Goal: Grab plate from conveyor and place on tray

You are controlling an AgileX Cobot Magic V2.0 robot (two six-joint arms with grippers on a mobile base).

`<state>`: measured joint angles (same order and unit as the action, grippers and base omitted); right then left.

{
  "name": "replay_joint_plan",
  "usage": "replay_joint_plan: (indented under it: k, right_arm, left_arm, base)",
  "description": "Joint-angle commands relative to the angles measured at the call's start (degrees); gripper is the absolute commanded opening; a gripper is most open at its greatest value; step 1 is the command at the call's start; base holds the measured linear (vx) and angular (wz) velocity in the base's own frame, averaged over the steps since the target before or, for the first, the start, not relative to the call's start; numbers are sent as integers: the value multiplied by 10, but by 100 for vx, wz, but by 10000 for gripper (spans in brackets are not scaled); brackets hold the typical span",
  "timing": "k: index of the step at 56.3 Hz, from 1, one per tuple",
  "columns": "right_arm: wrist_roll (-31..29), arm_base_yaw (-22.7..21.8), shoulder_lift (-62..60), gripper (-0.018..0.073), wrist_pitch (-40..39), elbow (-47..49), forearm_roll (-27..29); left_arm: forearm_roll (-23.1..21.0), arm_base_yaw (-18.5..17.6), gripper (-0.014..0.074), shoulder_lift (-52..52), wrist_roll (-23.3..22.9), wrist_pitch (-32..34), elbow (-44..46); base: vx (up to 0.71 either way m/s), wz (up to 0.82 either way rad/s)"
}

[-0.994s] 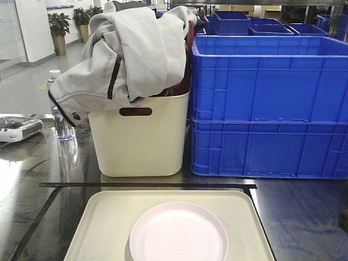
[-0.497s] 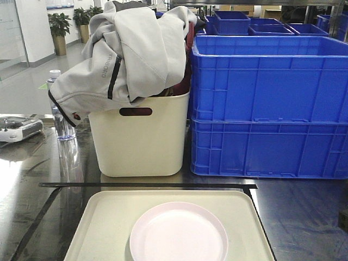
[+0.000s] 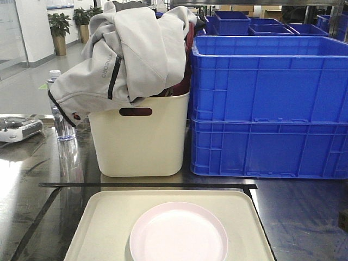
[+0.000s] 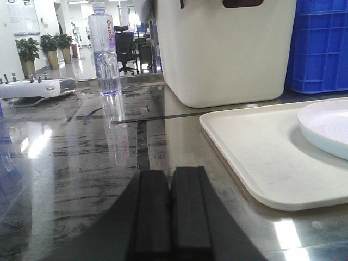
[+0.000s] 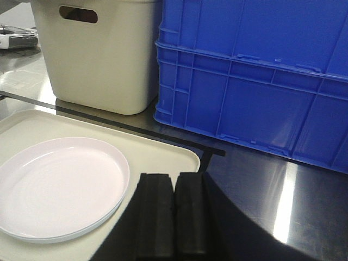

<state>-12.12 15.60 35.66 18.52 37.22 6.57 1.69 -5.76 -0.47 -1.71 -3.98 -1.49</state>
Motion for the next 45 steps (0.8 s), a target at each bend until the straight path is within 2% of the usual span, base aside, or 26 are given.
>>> replay_joint_plan:
  k: [1,26,31,34,38,45]
  right_arm:
    - [-1,-2,-1,-9,-49,16,-4]
    - [-1,-2,-1,-9,-50,16,-5]
    - [0,-2,-9,-9,-60,-5,-55]
    - [21,-3,-27,-9,-70,-30,-84]
    - [71,-26,-73,-9,-102,-99,-106]
    - [134,-99,-169,-9,-161,-220,-121]
  left_arm:
    - [0,1,4,-9,-5,49,-11]
    - [0,1,4,-9,-5,49,-11]
    - [0,1,4,-9,-5,49,-11]
    - [0,1,4,-9,-5,48,-11]
    - [0,1,4,-9,-5,48,-11]
    - [0,1,4,-9,-5,48,-11]
  base:
    - [0,0]
    - [0,0]
    - [0,0]
    - [0,0]
    - [0,0]
    - [0,0]
